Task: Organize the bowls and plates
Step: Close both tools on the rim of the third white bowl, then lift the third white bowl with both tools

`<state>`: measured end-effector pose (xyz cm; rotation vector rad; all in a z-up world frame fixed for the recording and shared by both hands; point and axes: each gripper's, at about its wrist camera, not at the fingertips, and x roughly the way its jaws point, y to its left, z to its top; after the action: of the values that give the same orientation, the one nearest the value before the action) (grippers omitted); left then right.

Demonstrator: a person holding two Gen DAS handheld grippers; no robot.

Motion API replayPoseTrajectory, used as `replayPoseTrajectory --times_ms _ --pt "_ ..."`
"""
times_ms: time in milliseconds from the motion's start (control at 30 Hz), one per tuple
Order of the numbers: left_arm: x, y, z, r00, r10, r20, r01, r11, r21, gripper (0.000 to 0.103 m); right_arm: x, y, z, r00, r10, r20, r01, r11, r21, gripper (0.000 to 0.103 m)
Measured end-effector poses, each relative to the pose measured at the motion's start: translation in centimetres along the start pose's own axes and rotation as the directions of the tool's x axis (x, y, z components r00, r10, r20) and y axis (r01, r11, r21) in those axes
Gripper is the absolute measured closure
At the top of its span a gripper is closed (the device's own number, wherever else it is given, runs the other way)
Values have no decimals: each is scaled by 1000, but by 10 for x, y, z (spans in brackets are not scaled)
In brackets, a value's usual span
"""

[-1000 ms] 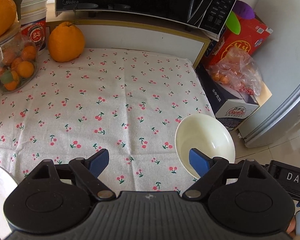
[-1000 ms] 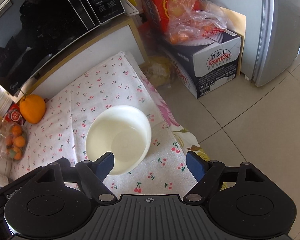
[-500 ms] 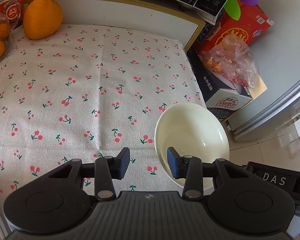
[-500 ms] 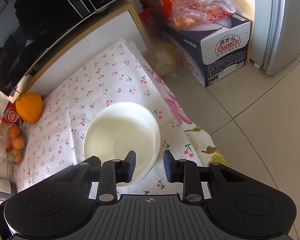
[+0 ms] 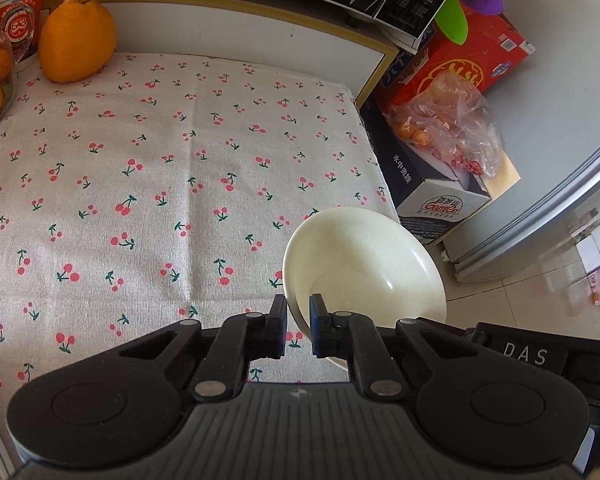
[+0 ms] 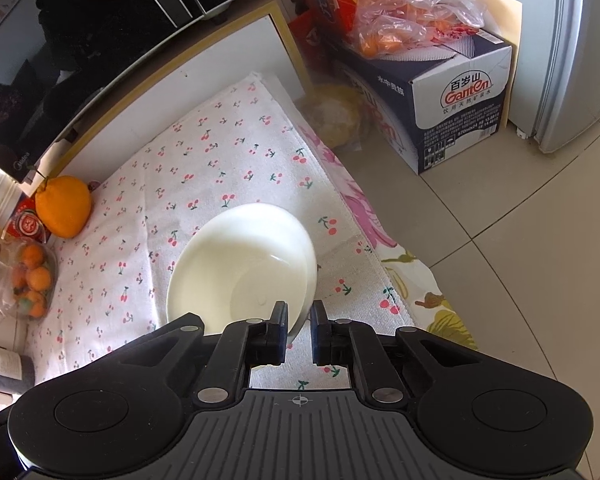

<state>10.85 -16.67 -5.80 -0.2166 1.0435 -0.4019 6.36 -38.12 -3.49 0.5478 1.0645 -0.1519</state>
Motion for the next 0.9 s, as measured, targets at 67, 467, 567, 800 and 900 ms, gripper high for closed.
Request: replayPoseTrajectory --times_ms 67,467,567,800,900 --pt "-3 3 0 1000 -7 5 7 1000 -12 92 -4 4 0 1000 13 10 -12 1000 -15 93" --pt "-41 15 0 997 -7 71 10 999 -38 93 -24 27 -5 996 88 25 -85 992 -91 93" --pt "-52 19 -2 996 -7 87 10 999 -42 94 -28 33 -9 994 105 19 -102 988 -116 93" --pt "-71 28 -9 993 21 112 -15 999 -52 94 -39 52 -24 991 136 12 -132 974 -184 91" --pt "-78 35 -14 993 19 114 -11 997 -75 94 -44 58 -30 989 150 9 -145 967 -208 91"
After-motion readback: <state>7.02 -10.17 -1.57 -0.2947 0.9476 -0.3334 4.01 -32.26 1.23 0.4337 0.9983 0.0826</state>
